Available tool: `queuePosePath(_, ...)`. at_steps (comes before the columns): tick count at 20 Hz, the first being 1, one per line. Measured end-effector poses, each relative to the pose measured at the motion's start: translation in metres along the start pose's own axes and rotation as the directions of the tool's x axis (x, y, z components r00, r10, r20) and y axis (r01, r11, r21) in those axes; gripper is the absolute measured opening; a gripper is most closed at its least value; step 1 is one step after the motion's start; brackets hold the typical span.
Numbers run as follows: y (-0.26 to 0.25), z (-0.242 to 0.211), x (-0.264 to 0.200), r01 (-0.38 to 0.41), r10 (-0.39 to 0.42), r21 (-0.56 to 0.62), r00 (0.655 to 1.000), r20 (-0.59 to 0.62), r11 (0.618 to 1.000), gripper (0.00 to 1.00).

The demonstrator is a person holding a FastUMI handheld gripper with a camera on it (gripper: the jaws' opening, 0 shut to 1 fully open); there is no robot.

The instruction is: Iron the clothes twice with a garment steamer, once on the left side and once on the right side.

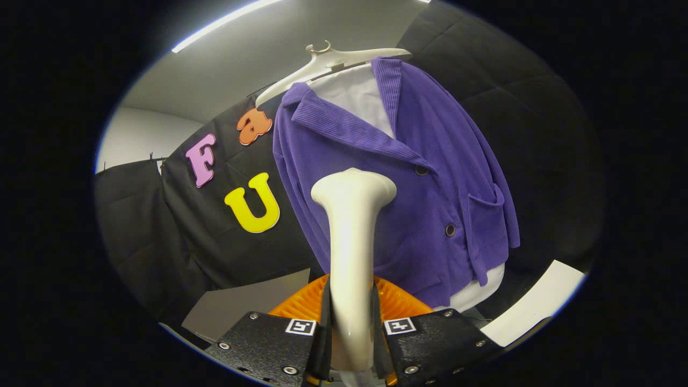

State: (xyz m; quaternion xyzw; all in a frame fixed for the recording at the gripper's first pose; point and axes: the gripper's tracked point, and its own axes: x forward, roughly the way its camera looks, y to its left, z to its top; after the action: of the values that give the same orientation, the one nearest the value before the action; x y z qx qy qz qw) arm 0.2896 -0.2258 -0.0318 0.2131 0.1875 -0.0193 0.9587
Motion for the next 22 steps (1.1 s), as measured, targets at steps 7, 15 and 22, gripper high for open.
queuePosePath(7,-0.033,-0.042,-0.005,0.039,-0.037,0.031,0.997,-0.062,0.999,0.32)
queuePosePath(15,-0.055,-0.093,-0.006,0.077,-0.074,0.019,0.987,-0.142,0.997,0.32)
queuePosePath(22,-0.074,-0.141,-0.003,0.107,-0.103,0.009,0.971,-0.215,0.994,0.32)
